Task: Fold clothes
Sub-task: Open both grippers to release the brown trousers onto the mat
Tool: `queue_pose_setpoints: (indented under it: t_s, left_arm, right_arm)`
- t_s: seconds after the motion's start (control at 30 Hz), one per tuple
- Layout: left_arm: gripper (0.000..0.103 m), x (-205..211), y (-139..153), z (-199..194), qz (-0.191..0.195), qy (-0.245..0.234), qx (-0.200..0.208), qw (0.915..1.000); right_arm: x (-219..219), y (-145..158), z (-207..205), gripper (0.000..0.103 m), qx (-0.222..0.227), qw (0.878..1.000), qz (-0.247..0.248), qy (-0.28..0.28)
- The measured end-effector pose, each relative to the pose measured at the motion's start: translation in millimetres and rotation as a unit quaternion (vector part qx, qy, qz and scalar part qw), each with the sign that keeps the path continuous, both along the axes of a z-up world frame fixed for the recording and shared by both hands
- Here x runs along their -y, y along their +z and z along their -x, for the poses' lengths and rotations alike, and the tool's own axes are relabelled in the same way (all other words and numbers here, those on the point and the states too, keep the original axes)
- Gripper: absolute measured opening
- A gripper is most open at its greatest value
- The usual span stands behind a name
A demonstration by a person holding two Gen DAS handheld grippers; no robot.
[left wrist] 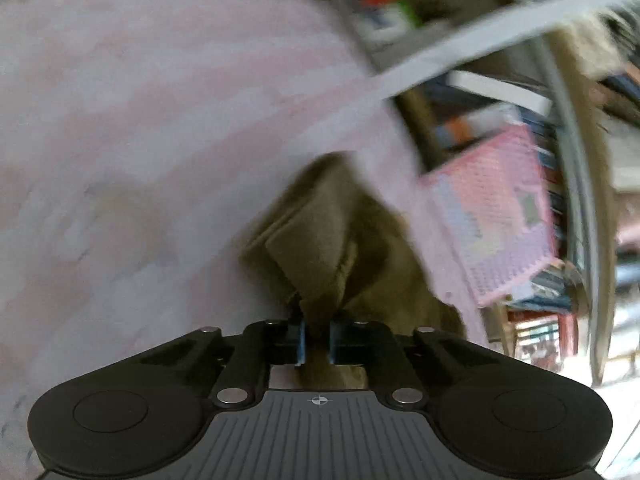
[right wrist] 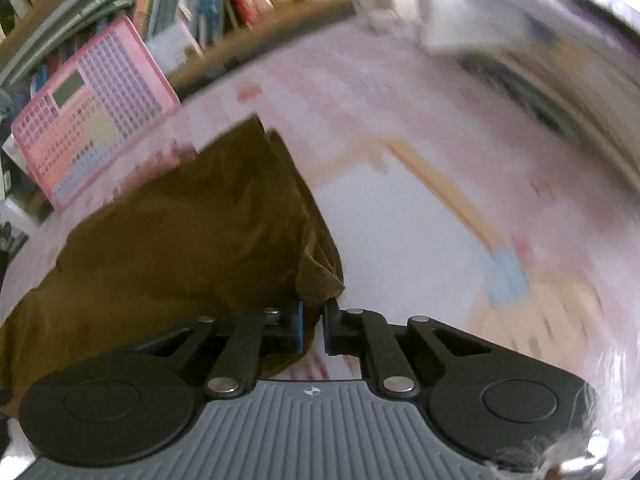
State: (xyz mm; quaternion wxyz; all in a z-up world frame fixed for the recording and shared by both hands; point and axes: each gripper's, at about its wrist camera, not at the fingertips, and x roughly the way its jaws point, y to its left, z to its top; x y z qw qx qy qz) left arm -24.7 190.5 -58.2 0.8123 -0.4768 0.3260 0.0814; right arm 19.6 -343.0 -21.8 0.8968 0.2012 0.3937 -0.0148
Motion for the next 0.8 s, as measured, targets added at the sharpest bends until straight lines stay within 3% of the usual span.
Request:
queue_pose_setpoints:
  t_s: [0.13,0.2,0.3,0.43,0.5,0.57,0.7,0.8]
  left_arm:
    - [0.007,8.4,39.2,8.0,-0.035,-0.035,0.090,0.9947]
    - [0.007,-8.6,11.5,13.5,-0.007,-0.004,0.044,0.9990]
    - [0.007,-29.9,-31.5,24.2,0.040,0.038,-0.022,0.9982]
    - [0.009,-32.1,-43.8,29.2,0.042,0.039,-0.020,0.9982]
    - [0.013,-30.3,-39.2,27.2,0.024,0.028,-0.026,0.9990]
    - [0.017,-28.3,-33.5,25.1,0.004,0.016,-0.033,0.9993]
    - [0.031,-25.4,-23.8,31.9,-0.016,-0.001,-0.025,0.9995]
    - [0.031,-25.1,-22.3,45.0,-0.024,-0.003,-0.027,0.9993]
  right_arm:
    - [-7.7,19.3,-19.2,0.008,0.048,0.999,-0.013,0.022]
    - [-8.1,12.7,-16.0,0.008,0.035,0.999,-0.024,0.019]
    - [-2.2,-23.0,-13.8,0.008,-0.033,0.999,-0.018,0.003]
    - [0.5,-40.2,-5.1,0.010,-0.042,0.999,-0.023,-0.005]
    - [-3.1,-41.0,-3.3,0.014,-0.044,0.999,-0.018,-0.010]
    - [-5.3,-38.1,-0.4,0.024,-0.043,0.999,-0.013,-0.015]
    - [-8.5,-26.7,10.8,0.030,-0.030,0.999,-0.007,-0.020]
    - [-14.0,-17.8,24.1,0.037,-0.013,1.000,0.005,-0.021]
